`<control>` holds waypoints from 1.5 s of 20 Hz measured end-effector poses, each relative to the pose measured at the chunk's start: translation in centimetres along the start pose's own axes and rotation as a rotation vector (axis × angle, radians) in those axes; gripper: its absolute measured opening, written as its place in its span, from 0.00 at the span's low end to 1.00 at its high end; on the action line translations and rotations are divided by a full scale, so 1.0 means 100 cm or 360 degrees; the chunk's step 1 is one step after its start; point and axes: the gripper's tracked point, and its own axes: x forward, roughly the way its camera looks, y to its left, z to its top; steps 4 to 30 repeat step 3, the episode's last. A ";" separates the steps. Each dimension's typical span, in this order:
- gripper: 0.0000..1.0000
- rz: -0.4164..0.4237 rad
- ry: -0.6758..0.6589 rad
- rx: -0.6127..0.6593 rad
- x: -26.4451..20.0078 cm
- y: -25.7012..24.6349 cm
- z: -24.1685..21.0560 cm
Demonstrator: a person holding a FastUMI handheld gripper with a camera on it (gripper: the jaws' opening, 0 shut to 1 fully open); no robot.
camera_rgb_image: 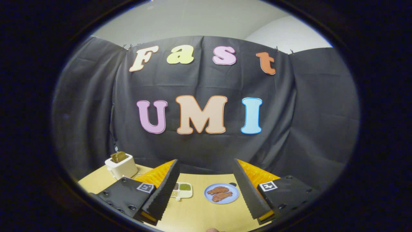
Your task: Take the bottle from table, then pour the juice into the cup, finally place the bottle on the coaster
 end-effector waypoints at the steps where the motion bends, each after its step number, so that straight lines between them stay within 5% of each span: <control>1: 1.00 0.0000 -0.0003 -0.0009 0.002 -0.002 0.000; 30: 1.00 -0.0001 -0.0010 -0.0028 0.007 -0.006 -0.003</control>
